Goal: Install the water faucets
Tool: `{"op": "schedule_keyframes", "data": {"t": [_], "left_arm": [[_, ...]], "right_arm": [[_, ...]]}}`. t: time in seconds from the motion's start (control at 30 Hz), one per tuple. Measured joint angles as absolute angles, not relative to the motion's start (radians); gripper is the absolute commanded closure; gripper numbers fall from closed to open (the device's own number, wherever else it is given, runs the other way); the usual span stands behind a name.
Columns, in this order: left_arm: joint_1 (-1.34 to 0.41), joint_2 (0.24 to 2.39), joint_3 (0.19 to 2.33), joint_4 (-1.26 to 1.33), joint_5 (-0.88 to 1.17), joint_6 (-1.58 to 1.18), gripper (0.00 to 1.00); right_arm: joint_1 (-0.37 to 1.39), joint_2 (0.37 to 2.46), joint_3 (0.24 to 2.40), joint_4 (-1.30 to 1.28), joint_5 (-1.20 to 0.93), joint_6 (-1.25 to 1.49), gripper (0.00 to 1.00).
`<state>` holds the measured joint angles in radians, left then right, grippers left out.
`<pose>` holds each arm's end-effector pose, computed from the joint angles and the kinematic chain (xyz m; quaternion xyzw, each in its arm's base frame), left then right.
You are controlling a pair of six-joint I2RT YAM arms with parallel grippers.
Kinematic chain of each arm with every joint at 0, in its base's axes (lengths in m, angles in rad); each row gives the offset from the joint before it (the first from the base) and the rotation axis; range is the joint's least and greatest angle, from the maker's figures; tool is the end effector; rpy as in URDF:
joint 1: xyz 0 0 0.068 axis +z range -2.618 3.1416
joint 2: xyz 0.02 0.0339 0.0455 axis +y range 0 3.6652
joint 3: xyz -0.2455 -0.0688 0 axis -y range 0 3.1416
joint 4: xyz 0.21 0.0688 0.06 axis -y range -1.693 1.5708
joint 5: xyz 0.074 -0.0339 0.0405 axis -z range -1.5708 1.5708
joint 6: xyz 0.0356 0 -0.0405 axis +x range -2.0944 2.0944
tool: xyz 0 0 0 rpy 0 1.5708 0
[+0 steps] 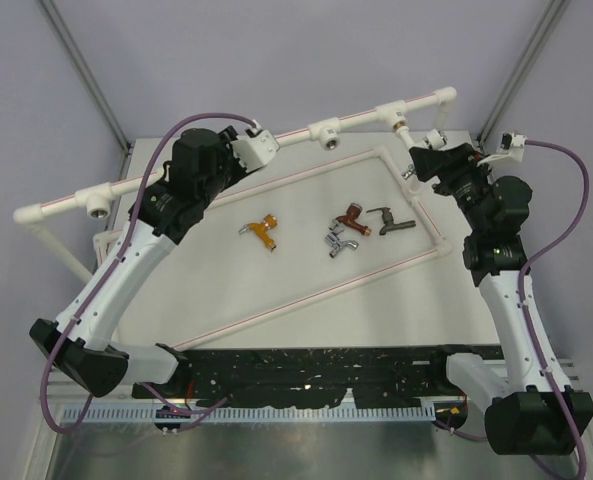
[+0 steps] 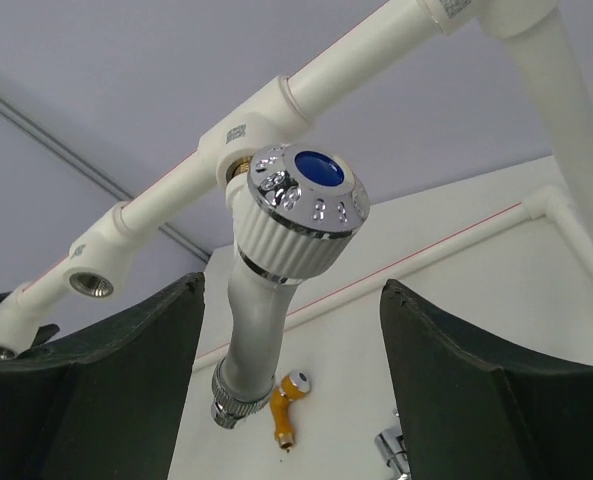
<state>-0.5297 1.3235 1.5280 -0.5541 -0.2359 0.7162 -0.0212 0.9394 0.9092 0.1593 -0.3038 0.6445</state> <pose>0.2246 -0.1219 0.4157 0.4199 0.7002 0.1490 0.5579 0.1941 0.0065 0.3792 0.1057 0.6538 0.3228 0.6762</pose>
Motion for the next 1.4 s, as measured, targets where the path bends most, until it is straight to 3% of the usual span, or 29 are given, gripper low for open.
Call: {"op": "schedule_keyframes", "data": {"t": [0.13, 0.33, 0.53, 0.73, 0.83, 0.9, 0.93, 1.03, 1.2, 1.23, 1.4], "left_arm": [[-0.53, 1.323, 1.527, -0.554, -0.236, 0.715, 0.93], [-0.53, 1.319, 1.523, -0.55, -0.235, 0.715, 0.93], [-0.527, 1.317, 1.517, -0.541, -0.235, 0.715, 0.93], [-0.524, 1.317, 1.515, -0.535, -0.234, 0.715, 0.93], [-0.524, 1.317, 1.515, -0.535, -0.234, 0.715, 0.93], [-0.524, 1.317, 1.515, -0.535, -0.233, 0.715, 0.93], [-0.524, 1.317, 1.515, -0.535, -0.232, 0.715, 0.93], [-0.524, 1.317, 1.515, -0.535, -0.231, 0.715, 0.93], [-0.523, 1.316, 1.515, -0.535, -0.231, 0.714, 0.93], [-0.523, 1.316, 1.515, -0.535, -0.231, 0.715, 0.93], [-0.523, 1.316, 1.515, -0.535, -0.231, 0.714, 0.92]], "right_arm": [[-0.009, 0.994, 0.909, 0.222, -0.29, 0.746, 0.34], [0.033, 1.022, 0.9, 0.295, -0.237, 0.923, 0.67], [0.079, 1.022, 0.86, 0.338, -0.149, 1.145, 0.76], [0.123, 1.021, 0.833, 0.347, -0.035, 1.381, 0.78], [0.134, 1.021, 0.831, 0.332, -0.006, 1.462, 0.69], [0.137, 1.017, 0.831, 0.32, 0.004, 1.499, 0.55], [0.138, 1.014, 0.831, 0.313, 0.009, 1.512, 0.43], [0.142, 0.996, 0.831, 0.303, 0.023, 1.528, 0.25], [0.136, 0.901, 0.764, 0.325, 0.035, 1.517, 0.18], [0.129, 0.883, 0.746, 0.321, 0.034, 1.505, 0.04], [0.072, 0.781, 0.69, 0.261, 0.006, 1.269, 0.05]]}}
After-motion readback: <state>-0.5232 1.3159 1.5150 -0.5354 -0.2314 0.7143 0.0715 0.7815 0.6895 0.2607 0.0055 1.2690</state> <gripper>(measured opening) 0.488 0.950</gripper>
